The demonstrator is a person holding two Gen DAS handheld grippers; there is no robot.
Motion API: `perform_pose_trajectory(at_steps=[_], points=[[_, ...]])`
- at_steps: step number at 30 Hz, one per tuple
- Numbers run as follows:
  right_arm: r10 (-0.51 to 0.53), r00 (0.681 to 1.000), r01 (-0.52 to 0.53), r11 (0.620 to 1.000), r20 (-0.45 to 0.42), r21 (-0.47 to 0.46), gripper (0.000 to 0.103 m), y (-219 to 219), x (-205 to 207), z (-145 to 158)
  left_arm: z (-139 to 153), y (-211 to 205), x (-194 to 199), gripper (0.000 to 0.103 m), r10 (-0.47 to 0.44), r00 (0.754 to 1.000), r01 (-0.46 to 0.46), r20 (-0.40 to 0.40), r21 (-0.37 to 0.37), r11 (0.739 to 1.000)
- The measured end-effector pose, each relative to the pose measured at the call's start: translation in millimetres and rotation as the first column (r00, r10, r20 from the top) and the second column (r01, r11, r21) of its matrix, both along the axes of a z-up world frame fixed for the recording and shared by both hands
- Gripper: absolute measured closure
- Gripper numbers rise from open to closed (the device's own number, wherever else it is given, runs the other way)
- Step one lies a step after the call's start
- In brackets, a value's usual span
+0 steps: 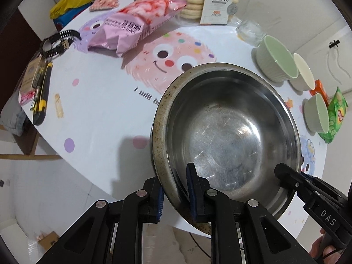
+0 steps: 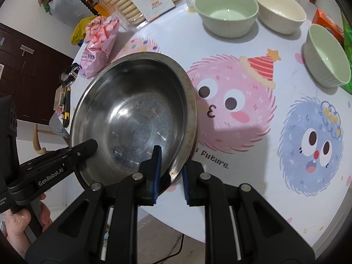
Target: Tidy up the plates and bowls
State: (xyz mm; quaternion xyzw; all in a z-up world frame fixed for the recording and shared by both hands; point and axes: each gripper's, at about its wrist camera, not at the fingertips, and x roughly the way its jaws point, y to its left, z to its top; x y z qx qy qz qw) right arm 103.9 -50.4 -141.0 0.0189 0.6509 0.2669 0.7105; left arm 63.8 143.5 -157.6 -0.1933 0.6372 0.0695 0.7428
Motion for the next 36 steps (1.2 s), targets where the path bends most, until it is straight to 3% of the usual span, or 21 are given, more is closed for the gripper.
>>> perform_pose_trajectory(at_steps=[10,20,26,33,35,36], points=[[-0.003,0.999,0.002,1.000,-0.053,-0.027,0.083,8.1,4.2,-12.4,-10.8,3.4,7.5,0.084,-0.023,0.999,0.023,-0.034,-0.005,1.000],[-0.003,0.996,-0.001,0.999,-0.088,-0.038,0.081,9.9,2.6,-17.3,-9.9,1.9,7.6,0.071,-0.026,0.999,0.026,-0.034,-0.007,1.000],[0.006,0.995,-0.011,0.999,-0.102,-0.041,0.080,12.4,0.3,-18.6,-13.9,-0.7,7.2,0.053,-0.037,0.997,0.036,-0.060,-0.006,0.999],[0.014,0.995,-0.018,0.999,-0.096,-0.044,0.069,13.0,0.4,-14.3,-10.2,-6.4,6.5,0.042,-0.063,0.997,0.063,-0.048,0.010,0.998],[0.019,0.996,-0.024,0.998,-0.089,-0.050,0.061,12.7,-0.3,-12.6,-7.2,-6.3,6.5,0.039,-0.065,0.997,0.066,-0.038,0.017,0.998],[0.019,0.996,-0.024,0.998,-0.082,-0.055,0.048,12.3,-0.6,-11.6,-6.2,-6.5,6.4,0.036,-0.070,0.997,0.070,-0.029,0.019,0.997]])
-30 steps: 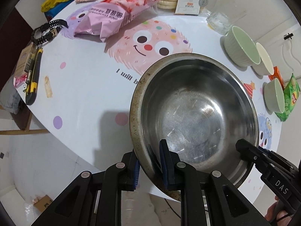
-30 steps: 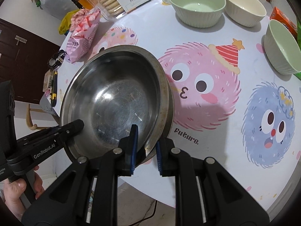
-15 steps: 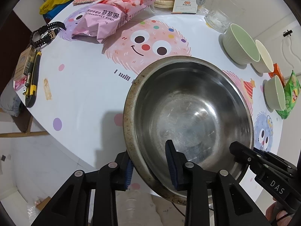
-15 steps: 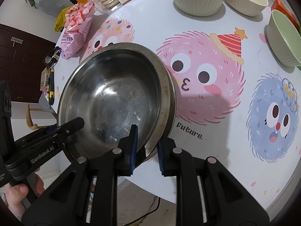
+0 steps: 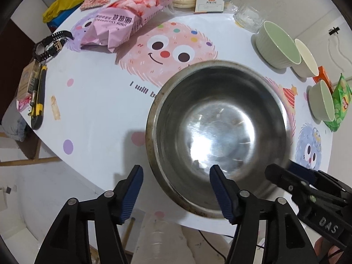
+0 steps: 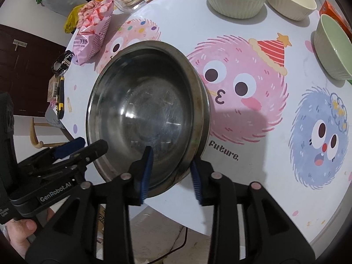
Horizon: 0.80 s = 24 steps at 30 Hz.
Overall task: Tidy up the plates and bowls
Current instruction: 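Withdraw both tools upward from the stacked steel bowls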
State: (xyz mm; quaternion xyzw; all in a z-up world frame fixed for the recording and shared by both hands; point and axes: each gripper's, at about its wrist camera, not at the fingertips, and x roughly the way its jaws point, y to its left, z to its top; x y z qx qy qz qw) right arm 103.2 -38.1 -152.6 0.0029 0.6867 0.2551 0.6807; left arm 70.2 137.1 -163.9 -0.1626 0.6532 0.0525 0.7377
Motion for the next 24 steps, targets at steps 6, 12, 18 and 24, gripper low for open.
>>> perform_pose_trajectory(at_steps=[6,12,18,24], points=[[0.011,0.999,-0.011,1.000,0.048,-0.017,0.031,-2.2,-1.2,8.8,1.9,1.0,-4.6,0.026,0.001,1.000,-0.001,0.012,0.005,1.000],[-0.007,0.996,0.008,1.000,0.088,-0.010,0.017,-14.4,4.3,19.5,11.1,-0.1,-2.2,0.017,-0.015,0.999,0.014,0.048,0.020,1.000],[-0.083,0.991,0.081,0.996,0.105,0.024,0.000,-42.4,13.6,29.8,21.1,-8.2,11.9,0.009,-0.027,0.996,0.026,0.085,0.013,1.000],[-0.219,0.971,0.211,0.974,0.099,0.084,0.000,-79.8,29.1,40.4,35.9,-29.2,36.2,0.009,-0.084,0.988,0.082,0.130,0.021,0.996]])
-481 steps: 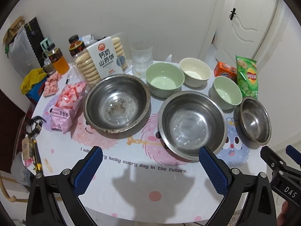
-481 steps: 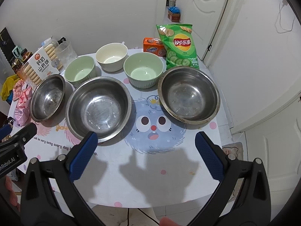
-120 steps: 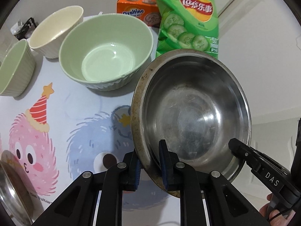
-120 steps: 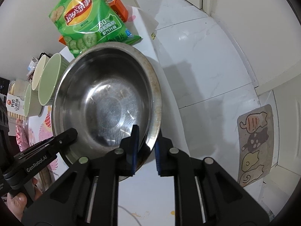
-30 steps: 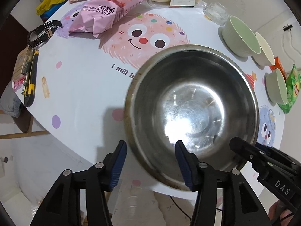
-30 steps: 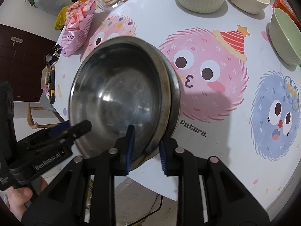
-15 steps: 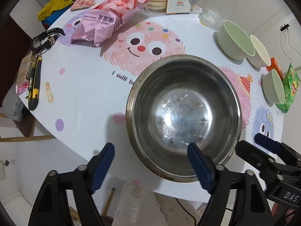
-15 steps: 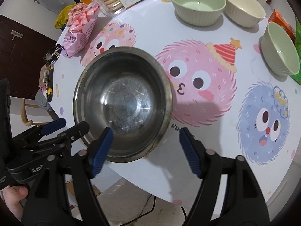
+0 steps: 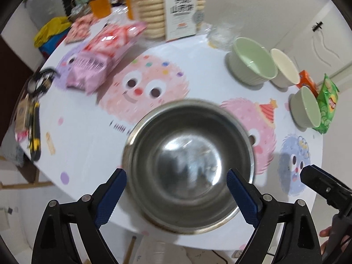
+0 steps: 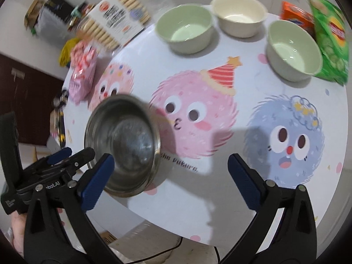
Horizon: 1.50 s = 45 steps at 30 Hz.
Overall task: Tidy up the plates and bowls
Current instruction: 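Withdraw both tools upward from the stacked steel bowls, then move both tools to the pale green bowl and grip its rim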
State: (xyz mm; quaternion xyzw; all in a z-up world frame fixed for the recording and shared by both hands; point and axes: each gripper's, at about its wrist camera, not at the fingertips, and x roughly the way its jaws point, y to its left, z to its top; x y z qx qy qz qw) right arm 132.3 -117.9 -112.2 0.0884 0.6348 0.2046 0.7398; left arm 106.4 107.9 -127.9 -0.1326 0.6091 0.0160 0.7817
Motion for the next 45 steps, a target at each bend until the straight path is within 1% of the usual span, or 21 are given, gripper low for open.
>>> perform_pose_trajectory(at_steps=[4,6,8,12,16,19,22,25,28,31,35,36,38,40,41,42,43,44,45], points=[[-0.059,0.998,0.059,0.998,0.002,0.020,0.000,-15.3,12.2,6.8,8.5,-16.6,23.9,0.009,-0.048,0.999,0.048,0.014,-0.034,0.998],[-0.081,0.997,0.081,0.997,0.020,0.017,0.000,-20.2,19.0,11.6,12.9,-25.4,38.7,0.009,-0.076,0.997,0.076,0.018,-0.028,0.997],[-0.112,0.993,0.112,0.994,0.039,-0.005,0.000,-23.6,28.6,16.1,16.7,-31.9,54.5,0.009,-0.106,0.994,0.106,0.025,-0.014,0.994],[-0.155,0.988,0.155,0.988,0.025,0.010,0.000,-25.2,50.2,17.3,20.1,-38.8,90.4,0.009,-0.143,0.989,0.143,0.026,0.005,0.990],[-0.202,0.979,0.202,0.979,0.008,0.014,0.000,-20.3,76.2,14.4,14.6,-43.9,126.3,0.009,-0.173,0.985,0.173,0.001,0.007,0.985],[-0.238,0.971,0.238,0.971,-0.012,-0.002,0.000,-15.8,99.9,7.7,7.4,-47.0,151.0,0.009,-0.188,0.982,0.189,-0.013,0.016,0.982],[-0.279,0.960,0.279,0.960,-0.035,-0.011,0.000,-12.9,121.6,-1.6,0.7,-48.2,171.1,0.009,-0.203,0.979,0.203,-0.024,-0.001,0.979],[-0.310,0.949,0.310,0.951,-0.058,-0.022,0.000,-9.3,141.8,-12.4,-5.4,-51.0,189.3,0.009,-0.217,0.976,0.217,-0.036,-0.003,0.976],[-0.330,0.941,0.328,0.944,-0.075,-0.044,0.000,-4.5,156.7,-22.4,-12.4,-53.8,206.5,0.009,-0.231,0.972,0.230,-0.043,-0.018,0.973],[-0.351,0.932,0.347,0.936,-0.094,-0.060,0.001,0.0,168.9,-34.8,-21.0,-59.2,220.5,0.009,-0.257,0.965,0.257,-0.052,-0.008,0.966],[-0.388,0.910,0.388,0.921,-0.148,-0.029,0.005,-1.3,178.1,-50.2,-32.8,-63.5,231.5,0.010,-0.273,0.960,0.272,-0.067,-0.015,0.962],[-0.390,0.908,0.389,0.920,-0.152,-0.035,0.006,-0.1,180.7,-53.8,-35.0,-65.0,233.8,0.011,-0.275,0.959,0.275,-0.071,-0.008,0.961],[-0.387,0.910,0.385,0.922,-0.150,-0.048,0.011,1.5,184.2,-57.6,-39.7,-67.0,237.5,0.015,-0.281,0.957,0.281,-0.075,-0.013,0.960],[-0.394,0.906,0.391,0.919,-0.158,-0.048,0.024,1.8,187.3,-61.7,-43.1,-68.8,240.1,0.017,-0.282,0.956,0.281,-0.078,-0.018,0.959],[-0.403,0.901,0.398,0.915,-0.159,-0.060,0.027,1.2,189.0,-64.0,-45.5,-70.5,241.9,0.017,-0.284,0.955,0.283,-0.083,-0.025,0.959],[-0.409,0.899,0.403,0.913,-0.158,-0.071,0.032,0.9,190.8,-65.7,-47.2,-71.3,243.1,0.022,-0.288,0.954,0.286,-0.086,-0.034,0.958],[-0.416,0.895,0.408,0.909,-0.159,-0.085,0.036,-0.1,192.2,-68.8,-48.6,-72.2,244.2,0.040,-0.291,0.953,0.289,-0.087,-0.036,0.957],[-0.420,0.893,0.411,0.908,-0.163,-0.086,0.039,0.2,192.7,-71.1,-50.2,-75.1,245.6,0.049,-0.293,0.951,0.292,-0.093,-0.026,0.956],[-0.422,0.890,0.414,0.907,-0.173,-0.081,0.046,0.7,193.5,-73.8,-51.5,-76.3,246.8,0.054,-0.296,0.951,0.295,-0.094,-0.028,0.955]])
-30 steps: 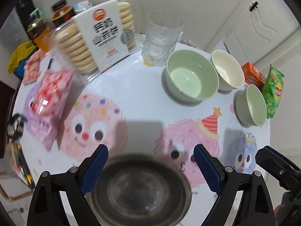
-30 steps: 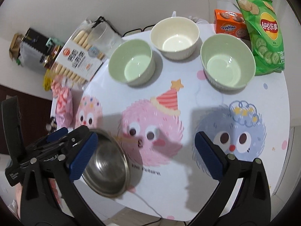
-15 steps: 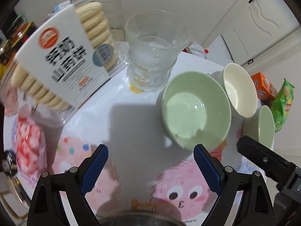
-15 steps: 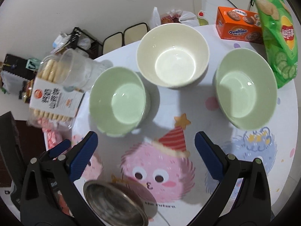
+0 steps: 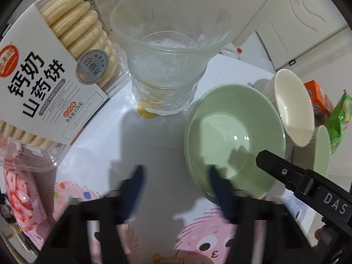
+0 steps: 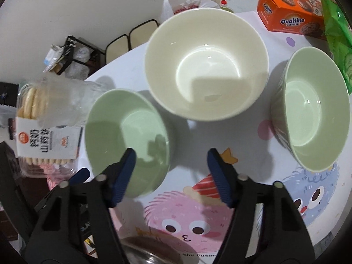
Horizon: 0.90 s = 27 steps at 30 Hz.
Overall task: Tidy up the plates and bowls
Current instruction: 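Move both tools to the pale green bowl and grip its rim, then lift the pale green bowl, set it beside the steel bowls, open both tools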
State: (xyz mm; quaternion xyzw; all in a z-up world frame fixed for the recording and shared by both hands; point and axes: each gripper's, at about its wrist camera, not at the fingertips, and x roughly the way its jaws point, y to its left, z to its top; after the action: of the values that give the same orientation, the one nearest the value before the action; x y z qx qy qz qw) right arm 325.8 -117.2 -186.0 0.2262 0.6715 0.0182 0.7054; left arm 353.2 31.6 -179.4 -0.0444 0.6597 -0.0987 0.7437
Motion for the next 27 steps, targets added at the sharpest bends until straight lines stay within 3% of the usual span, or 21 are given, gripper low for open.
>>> perform_pose_trajectory(at_steps=[5,9,16,19,21,27], points=[[-0.002,1.000,0.002,1.000,-0.016,-0.014,0.051,1.7,3.5,-8.9,-7.5,-5.1,7.3,0.068,-0.003,1.000,0.002,-0.021,-0.041,0.999],[-0.007,1.000,0.006,0.999,-0.024,-0.046,0.064,-0.1,7.3,-15.1,-10.8,-9.2,13.2,0.081,-0.008,1.000,0.006,-0.025,-0.074,0.997],[-0.016,1.000,0.015,0.997,-0.018,-0.071,0.076,-0.9,10.4,-16.5,-17.1,-11.6,23.4,0.090,-0.003,1.000,0.001,-0.029,-0.097,0.995],[0.004,1.000,-0.005,0.999,-0.018,-0.054,0.090,5.8,12.1,-15.5,-16.7,-12.3,29.9,0.091,-0.008,1.000,0.005,-0.030,-0.092,0.996],[0.015,1.000,-0.017,0.999,-0.027,-0.052,0.093,9.0,11.9,-16.1,-14.4,-10.6,32.5,0.091,-0.014,0.999,0.011,-0.032,-0.089,0.996],[0.039,0.999,-0.039,0.997,-0.005,-0.073,0.093,13.9,10.0,-12.0,-13.3,-18.9,33.4,0.092,-0.020,0.999,0.018,-0.025,-0.077,0.997]])
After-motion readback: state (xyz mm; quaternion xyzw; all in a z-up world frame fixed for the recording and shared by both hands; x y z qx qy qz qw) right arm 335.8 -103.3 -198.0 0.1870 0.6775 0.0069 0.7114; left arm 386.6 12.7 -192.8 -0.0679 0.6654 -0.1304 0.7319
